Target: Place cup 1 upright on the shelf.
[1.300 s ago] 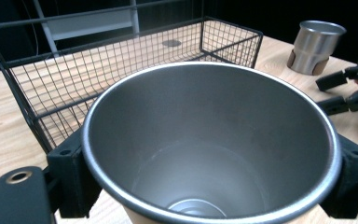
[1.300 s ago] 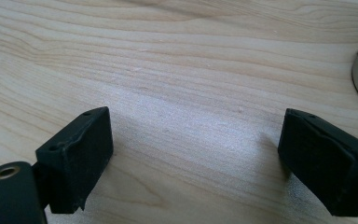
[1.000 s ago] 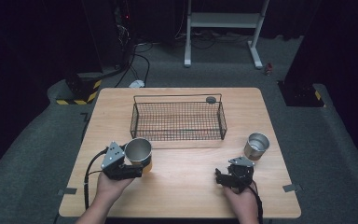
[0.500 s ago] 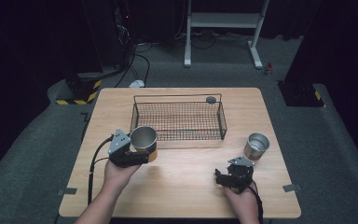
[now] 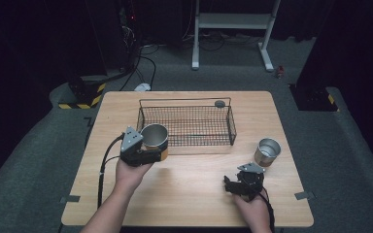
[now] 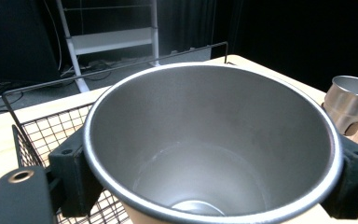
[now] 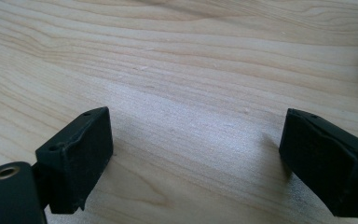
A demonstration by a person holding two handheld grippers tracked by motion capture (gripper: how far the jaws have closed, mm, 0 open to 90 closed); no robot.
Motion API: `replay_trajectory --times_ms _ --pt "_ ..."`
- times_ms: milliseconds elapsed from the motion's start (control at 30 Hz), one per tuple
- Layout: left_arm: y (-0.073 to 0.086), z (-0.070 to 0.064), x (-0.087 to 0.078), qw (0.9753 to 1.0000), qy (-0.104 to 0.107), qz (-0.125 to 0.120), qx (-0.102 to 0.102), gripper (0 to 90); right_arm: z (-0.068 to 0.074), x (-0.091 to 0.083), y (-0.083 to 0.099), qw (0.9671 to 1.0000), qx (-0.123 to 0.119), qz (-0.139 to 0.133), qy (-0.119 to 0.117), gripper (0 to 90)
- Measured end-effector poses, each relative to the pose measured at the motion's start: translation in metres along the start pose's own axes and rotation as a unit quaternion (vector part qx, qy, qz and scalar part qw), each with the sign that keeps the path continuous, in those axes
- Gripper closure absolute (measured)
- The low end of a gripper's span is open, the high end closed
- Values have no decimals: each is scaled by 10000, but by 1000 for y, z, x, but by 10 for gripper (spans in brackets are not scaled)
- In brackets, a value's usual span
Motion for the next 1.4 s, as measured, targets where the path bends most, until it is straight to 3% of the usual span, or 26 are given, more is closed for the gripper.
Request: replay_trajectory --times_ms 100,233,533,700,800,967,1100,1400 --pt "-2 0 2 9999 -65 -75 -24 134 1 0 0 10000 4 12 -25 95" --pt "-2 1 8 9999 -109 29 -15 134 1 -1 1 10000 6 6 -32 96" --pt "-19 5 22 9998 -188 -118 2 134 1 -1 1 10000 0 16 -37 94" --pt "-24 6 27 9997 -107 -192 -65 134 2 -2 2 10000 -16 10 -54 94" --pt "-27 11 33 9998 -162 -125 10 134 2 -1 1 10000 -54 6 -79 92" --pt "-29 18 47 9997 -169 -127 -132 134 3 -2 2 9999 -79 15 -122 92" --pt "-32 21 53 9997 -214 -85 -114 134 3 -3 3 9999 -81 32 -135 92" --pt "-39 24 61 9996 -263 -108 -91 134 4 -2 2 9998 -95 34 -170 91"
Point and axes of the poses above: each handheld gripper's, and its own axes: x roughly forward along the jaws, y roughly out of its underside, z roughly to its left, the point moved 5 cm from there along x, roughly forward along the jaws, and after that the axes turned 3 degrees about -y, right-handed, at the moved point
